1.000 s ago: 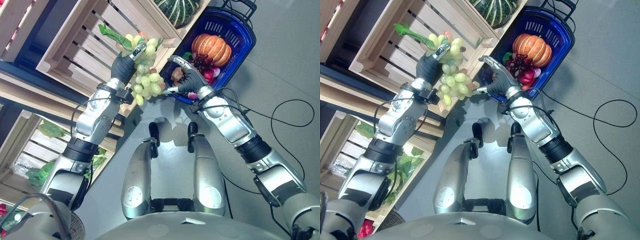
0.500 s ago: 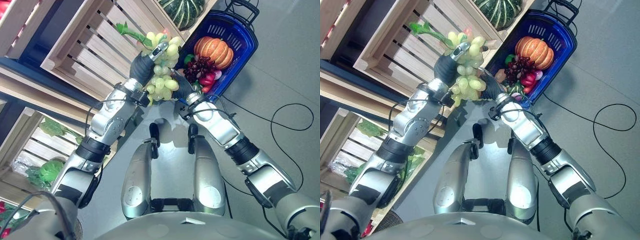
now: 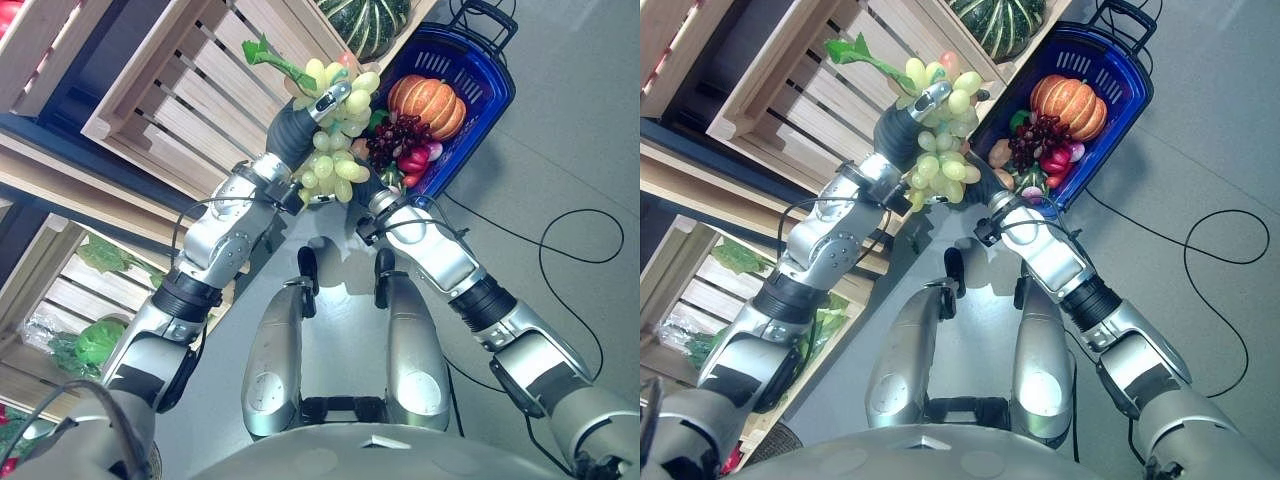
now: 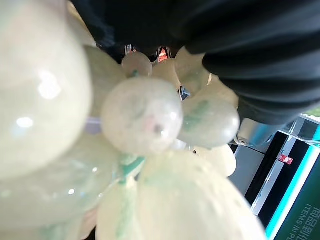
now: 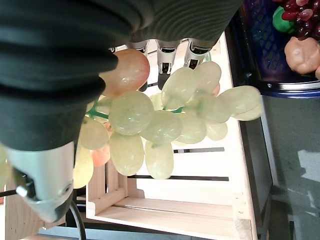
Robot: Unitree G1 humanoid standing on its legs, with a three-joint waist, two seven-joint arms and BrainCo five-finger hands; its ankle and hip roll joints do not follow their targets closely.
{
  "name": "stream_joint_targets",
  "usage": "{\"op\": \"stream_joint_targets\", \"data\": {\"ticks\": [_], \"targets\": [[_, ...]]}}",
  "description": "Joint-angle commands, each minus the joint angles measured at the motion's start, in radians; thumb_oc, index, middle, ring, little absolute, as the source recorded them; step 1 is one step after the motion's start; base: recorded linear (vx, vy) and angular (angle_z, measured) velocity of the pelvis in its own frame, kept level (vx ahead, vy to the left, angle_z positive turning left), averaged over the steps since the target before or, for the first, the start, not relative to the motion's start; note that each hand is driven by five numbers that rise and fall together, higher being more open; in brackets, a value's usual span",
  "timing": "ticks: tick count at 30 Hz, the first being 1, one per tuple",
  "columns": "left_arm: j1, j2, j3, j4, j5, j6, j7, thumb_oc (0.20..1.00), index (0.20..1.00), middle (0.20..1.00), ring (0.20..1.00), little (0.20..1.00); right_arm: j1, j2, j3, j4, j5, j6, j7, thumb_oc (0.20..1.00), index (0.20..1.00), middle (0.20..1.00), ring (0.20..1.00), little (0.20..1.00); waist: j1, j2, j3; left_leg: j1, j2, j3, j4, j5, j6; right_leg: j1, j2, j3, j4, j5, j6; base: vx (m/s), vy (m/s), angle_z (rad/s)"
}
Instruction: Pick up fruits and vegetables into the basket
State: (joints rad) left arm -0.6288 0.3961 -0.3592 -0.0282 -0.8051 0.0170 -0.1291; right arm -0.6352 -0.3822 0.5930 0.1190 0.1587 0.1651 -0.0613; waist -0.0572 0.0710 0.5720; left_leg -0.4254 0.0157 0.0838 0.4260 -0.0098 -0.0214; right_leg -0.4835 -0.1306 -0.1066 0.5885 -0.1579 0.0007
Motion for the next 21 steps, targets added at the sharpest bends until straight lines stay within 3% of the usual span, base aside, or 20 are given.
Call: {"op": "stream_joint_targets", "data": {"ticks": [1, 2, 3, 21], "targets": [[-0.033, -0.034, -0.055, -0.173, -0.064, -0.066, -0.044, 0.2, 0.2, 0.2, 0.2, 0.2, -0.057, 0.092, 0.014, -0.081, 0.016, -0.113, 0.031, 0.529, 0.529, 0.529, 0.529, 0.529, 0.006, -0.024, -0.052, 0.033, -0.09, 0.052, 0.042, -0.121, 0.086, 0.032, 0.028, -0.027, -0.078, 0.061, 0.015, 0.0, 0.0, 0.0], [-0.034, -0.037, -0.055, -0.172, -0.073, -0.062, -0.043, 0.2, 0.2, 0.2, 0.2, 0.2, -0.06, 0.091, 0.014, -0.09, 0.015, -0.117, 0.04, 0.3, 0.3, 0.3, 0.3, 0.3, 0.006, -0.025, -0.052, 0.034, -0.091, 0.052, 0.042, -0.12, 0.087, 0.033, 0.029, -0.027, -0.079, 0.062, 0.015, 0.0, 0.0, 0.0], [-0.034, -0.038, -0.055, -0.17, -0.082, -0.06, -0.044, 0.2, 0.2, 0.2, 0.2, 0.2, -0.061, 0.088, 0.015, -0.099, 0.008, -0.121, 0.042, 0.2, 0.2, 0.2, 0.2, 0.2, 0.006, -0.026, -0.052, 0.034, -0.092, 0.051, 0.042, -0.121, 0.087, 0.034, 0.03, -0.027, -0.079, 0.062, 0.015, 0.0, 0.0, 0.0], [0.012, -0.062, -0.06, -0.192, -0.129, -0.07, -0.041, 0.2, 0.2, 0.2, 0.2, 0.2, -0.046, 0.065, -0.02, -0.141, 0.062, -0.103, 0.014, 0.2, 0.2, 0.2, 0.2, 0.2, 0.0, -0.031, -0.052, 0.021, -0.094, 0.051, 0.041, -0.117, 0.09, 0.02, 0.038, -0.023, -0.087, 0.072, 0.018, 0.0, -0.003, 0.0]]}}
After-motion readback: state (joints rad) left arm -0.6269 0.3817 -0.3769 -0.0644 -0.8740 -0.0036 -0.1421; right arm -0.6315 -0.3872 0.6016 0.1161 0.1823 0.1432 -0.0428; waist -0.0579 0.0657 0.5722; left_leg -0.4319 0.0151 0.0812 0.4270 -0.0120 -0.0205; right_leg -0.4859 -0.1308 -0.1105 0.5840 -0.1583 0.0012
